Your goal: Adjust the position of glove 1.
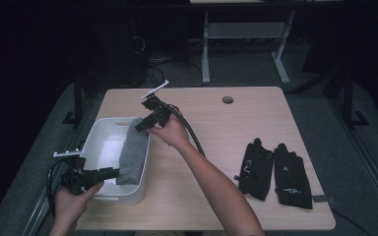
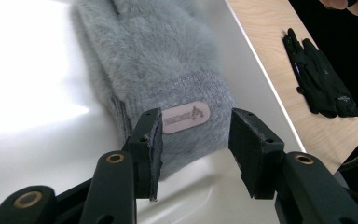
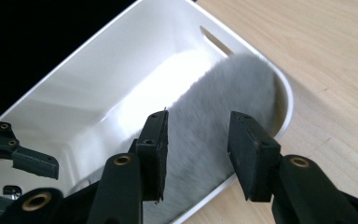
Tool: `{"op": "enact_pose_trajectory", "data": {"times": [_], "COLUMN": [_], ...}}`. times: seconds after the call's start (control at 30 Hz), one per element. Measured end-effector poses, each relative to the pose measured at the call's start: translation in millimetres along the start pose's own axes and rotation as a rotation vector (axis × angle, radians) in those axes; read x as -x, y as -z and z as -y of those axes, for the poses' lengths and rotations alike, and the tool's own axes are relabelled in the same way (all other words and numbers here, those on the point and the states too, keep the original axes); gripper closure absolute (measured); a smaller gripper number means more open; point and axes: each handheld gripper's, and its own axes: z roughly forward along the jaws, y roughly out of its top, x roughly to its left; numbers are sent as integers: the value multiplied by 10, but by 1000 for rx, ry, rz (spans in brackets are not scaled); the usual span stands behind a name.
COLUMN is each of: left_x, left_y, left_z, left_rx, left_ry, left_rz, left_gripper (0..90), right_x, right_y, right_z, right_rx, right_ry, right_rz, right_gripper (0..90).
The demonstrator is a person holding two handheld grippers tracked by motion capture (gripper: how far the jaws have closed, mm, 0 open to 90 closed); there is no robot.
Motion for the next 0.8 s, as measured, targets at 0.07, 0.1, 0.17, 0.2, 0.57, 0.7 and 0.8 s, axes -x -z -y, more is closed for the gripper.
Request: {"op": "enact_pose_trajectory", "data": {"times": [0.07, 0.1, 0.17, 0.2, 0.57, 0.7, 0.8], "left_x": [11, 14, 30, 39, 205, 265, 313], "left_y": [7, 12, 14, 13, -11, -32, -56], "left_z": [-11, -15, -25, -32, -120, -147, -167], "left_rx": [7, 5, 9, 6, 26, 28, 32], "left_ry": [-1, -5, -11, -18, -60, -73, -80], "left_rz": [3, 3, 4, 5, 13, 20, 29], "left_gripper": [540, 538, 535, 535, 518, 515, 512], "right_x": [2, 7, 16, 18, 72, 107, 133], "right_y": [27, 41, 72, 93, 340, 451, 527], "right_z": [-1, 1, 4, 6, 73, 114, 148], "right_rx": [7, 7, 8, 11, 40, 51, 59], "right_ry": [4, -2, -6, -7, -5, -11, -16], "right_rz": [17, 16, 7, 9, 1, 2, 4], "right_gripper": [575, 575, 572, 572, 566, 564, 562]}}
